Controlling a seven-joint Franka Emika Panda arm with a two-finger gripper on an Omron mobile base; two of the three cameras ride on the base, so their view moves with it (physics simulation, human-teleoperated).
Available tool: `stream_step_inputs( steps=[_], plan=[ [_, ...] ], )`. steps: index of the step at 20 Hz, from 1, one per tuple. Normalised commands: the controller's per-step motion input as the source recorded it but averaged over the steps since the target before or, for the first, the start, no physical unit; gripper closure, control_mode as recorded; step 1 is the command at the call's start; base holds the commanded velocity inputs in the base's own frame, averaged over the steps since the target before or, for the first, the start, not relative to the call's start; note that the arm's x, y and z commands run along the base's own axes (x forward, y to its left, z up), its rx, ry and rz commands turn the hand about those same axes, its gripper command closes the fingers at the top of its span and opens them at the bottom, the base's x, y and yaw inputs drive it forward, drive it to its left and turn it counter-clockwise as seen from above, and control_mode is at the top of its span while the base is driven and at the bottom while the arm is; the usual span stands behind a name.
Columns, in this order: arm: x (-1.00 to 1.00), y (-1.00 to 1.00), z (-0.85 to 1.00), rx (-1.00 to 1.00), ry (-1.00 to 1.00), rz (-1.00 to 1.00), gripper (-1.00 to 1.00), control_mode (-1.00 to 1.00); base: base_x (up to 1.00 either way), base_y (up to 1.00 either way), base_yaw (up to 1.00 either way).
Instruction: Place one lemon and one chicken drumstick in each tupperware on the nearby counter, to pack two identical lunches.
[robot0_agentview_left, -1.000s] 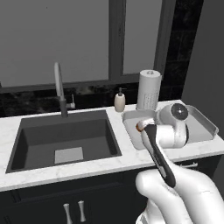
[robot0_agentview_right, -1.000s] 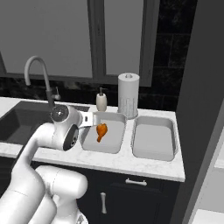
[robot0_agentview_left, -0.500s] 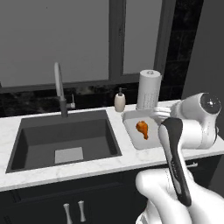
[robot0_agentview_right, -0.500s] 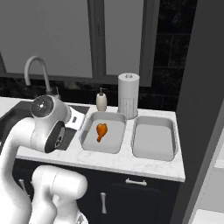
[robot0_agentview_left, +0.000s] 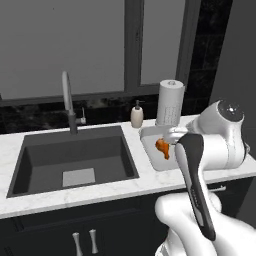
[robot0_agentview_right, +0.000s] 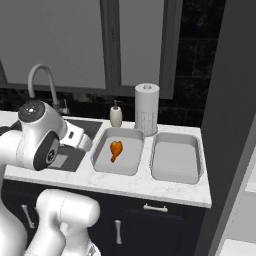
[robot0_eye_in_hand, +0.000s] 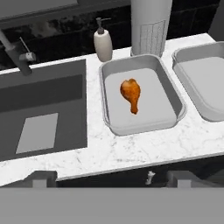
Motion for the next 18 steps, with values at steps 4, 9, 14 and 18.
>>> stream_step_inputs(
  steps=[4,9,14,18],
  plan=[
    [-0.06,0.05,-0.01,-0.03,0.06,0.01,-1.00,1.00,-0.51,0.00,0.00],
    [0.00,0.00,0.00,0.00,0.00,0.00,-1.00,1.00,-0.99,-0.60,0.00],
    [0.00,0.00,0.00,0.00,0.00,0.00,-1.00,1.00,-0.98,-1.00,-0.01],
    [0.00,0.00,0.00,0.00,0.00,0.00,-1.00,1.00,-0.57,-1.00,0.00]
  ],
)
